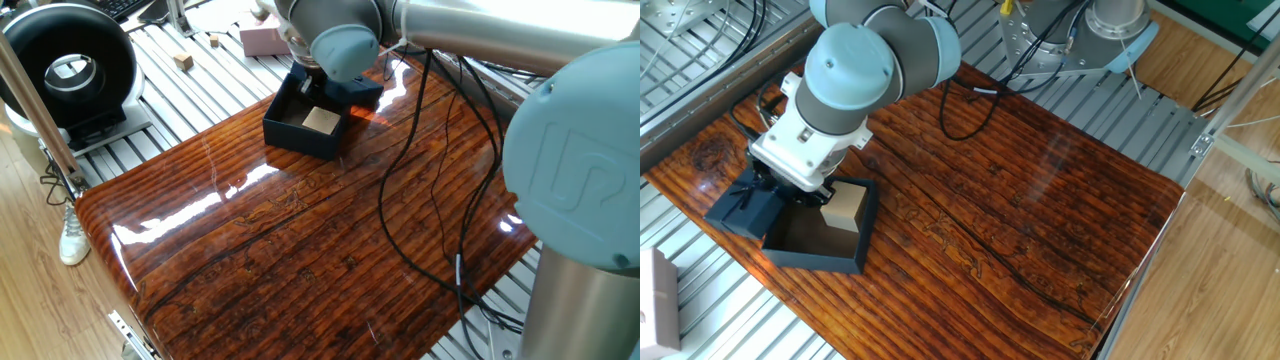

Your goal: Cover the box

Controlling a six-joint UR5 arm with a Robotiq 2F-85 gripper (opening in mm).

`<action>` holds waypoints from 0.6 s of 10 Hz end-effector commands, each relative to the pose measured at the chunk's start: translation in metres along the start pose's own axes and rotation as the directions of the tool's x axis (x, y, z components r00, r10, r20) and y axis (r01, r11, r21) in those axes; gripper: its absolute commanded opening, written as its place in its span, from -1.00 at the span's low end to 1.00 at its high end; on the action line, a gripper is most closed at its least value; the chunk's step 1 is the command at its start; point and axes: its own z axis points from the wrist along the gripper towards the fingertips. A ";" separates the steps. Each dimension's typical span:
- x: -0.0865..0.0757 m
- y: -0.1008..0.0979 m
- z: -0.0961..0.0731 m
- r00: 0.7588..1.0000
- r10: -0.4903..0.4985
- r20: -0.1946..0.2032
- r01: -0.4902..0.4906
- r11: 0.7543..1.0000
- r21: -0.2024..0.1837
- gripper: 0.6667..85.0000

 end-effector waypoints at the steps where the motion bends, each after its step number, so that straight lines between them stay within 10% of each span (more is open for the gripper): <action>1: 0.004 -0.002 -0.006 1.000 0.012 -0.025 -0.012 1.000 -0.003 -0.06; 6: 0.006 -0.001 -0.027 0.999 0.006 -0.039 -0.008 0.999 -0.046 -0.06</action>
